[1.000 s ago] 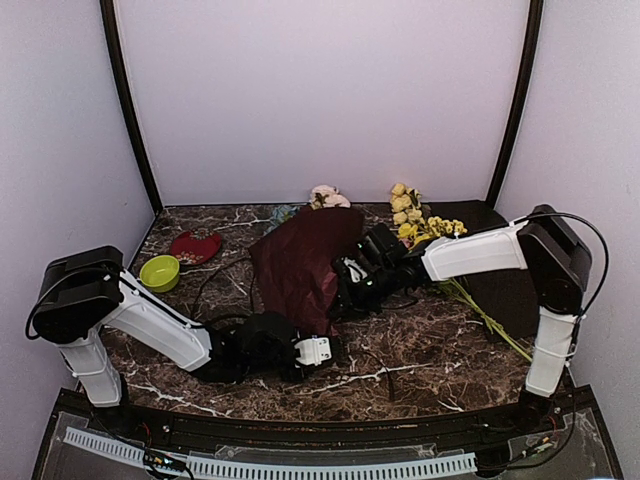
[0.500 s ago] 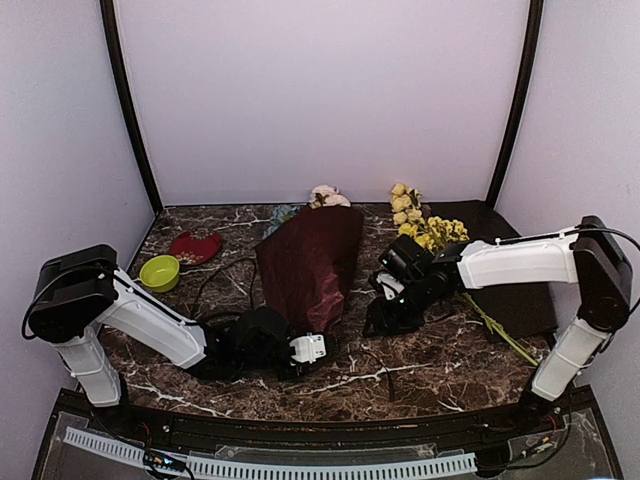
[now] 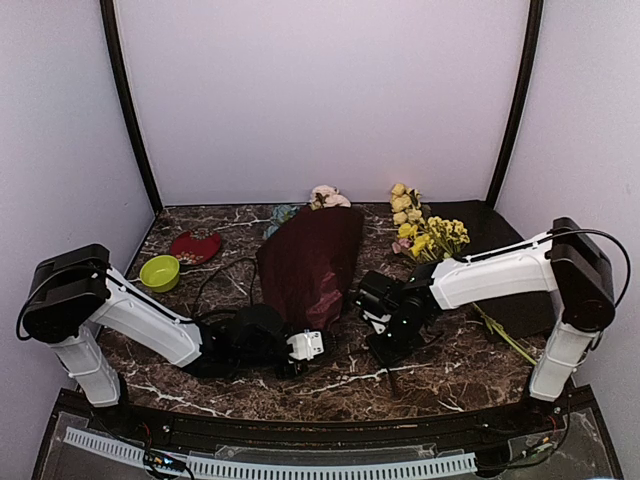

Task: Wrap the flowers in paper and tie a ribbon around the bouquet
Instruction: Pick up the right side of the ribbon from the center of the board, then place the folded bouquet on the ribbon.

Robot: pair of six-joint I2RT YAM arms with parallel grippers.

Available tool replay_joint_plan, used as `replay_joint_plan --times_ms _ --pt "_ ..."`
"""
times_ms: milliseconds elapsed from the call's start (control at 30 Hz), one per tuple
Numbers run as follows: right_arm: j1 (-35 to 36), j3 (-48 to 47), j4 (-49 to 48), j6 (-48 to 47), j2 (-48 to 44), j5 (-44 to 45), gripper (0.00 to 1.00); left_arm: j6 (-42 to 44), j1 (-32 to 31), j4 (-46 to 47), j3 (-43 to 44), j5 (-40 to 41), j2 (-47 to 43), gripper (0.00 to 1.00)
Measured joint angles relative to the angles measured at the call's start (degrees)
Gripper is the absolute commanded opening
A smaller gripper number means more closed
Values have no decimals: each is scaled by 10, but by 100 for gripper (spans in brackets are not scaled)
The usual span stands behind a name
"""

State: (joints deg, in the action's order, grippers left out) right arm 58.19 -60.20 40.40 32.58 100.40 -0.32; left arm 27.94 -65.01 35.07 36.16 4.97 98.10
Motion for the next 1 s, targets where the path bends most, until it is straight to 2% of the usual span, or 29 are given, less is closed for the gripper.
replay_joint_plan --times_ms 200,367,700,833,1000 --pt "-48 -56 -27 -22 46 6 0 -1 2 -1 -2 -1 -10 0" --pt "-167 -149 -120 -39 97 3 0 -1 4 -5 -6 0 -21 0" --pt "-356 -187 -210 -30 95 -12 0 -1 7 -15 -7 0 -35 0" --pt "-401 -163 -207 -34 38 2 0 -5 7 -19 -7 -9 -35 0" --pt "-384 -163 -196 -54 -91 17 0 -19 8 -17 -6 -26 -25 0"
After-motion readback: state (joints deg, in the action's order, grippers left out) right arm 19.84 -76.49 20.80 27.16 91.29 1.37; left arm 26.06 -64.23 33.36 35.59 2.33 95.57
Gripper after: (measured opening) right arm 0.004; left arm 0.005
